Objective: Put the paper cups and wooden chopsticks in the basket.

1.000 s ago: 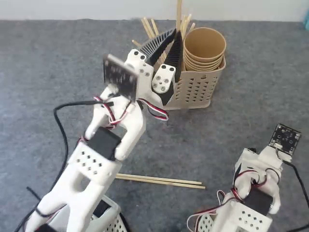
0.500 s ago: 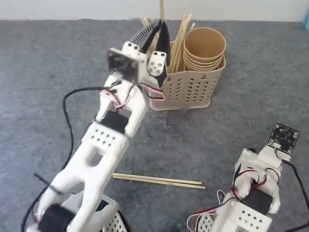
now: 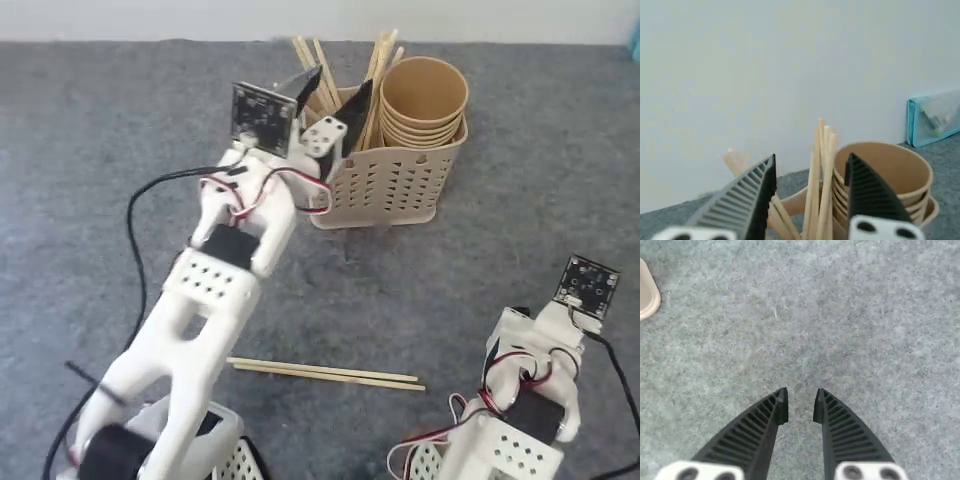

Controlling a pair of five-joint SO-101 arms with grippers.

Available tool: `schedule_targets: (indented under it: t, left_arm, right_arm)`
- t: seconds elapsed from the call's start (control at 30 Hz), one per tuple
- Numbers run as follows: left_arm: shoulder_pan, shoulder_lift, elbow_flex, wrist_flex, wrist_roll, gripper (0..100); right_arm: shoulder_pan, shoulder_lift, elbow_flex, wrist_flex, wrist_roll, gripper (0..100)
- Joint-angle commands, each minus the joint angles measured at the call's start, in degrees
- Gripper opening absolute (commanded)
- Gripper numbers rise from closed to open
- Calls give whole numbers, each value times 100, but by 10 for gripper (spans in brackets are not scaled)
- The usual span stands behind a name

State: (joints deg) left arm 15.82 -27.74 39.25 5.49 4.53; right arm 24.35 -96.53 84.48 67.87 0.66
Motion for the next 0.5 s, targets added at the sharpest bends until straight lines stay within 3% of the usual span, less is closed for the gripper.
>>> schedule_targets:
  t: [0.0,0.2,0.27,0.47]
  left_arm:
    - [-220,-1108,-356,1187,18,217]
    - [-1134,-2954,-312,3692,26,201]
    - [-1626,-3508,-233,4422,53,194]
    - [-3024,-4923,778,5319,35,195]
  right_arm:
    - [-40,-110,-44,-110,105,97]
    - [-101,-110,0,-110,387,97]
    - [-523,-110,185,-207,738,97]
    - [-1991,-66,123,-110,1327,99]
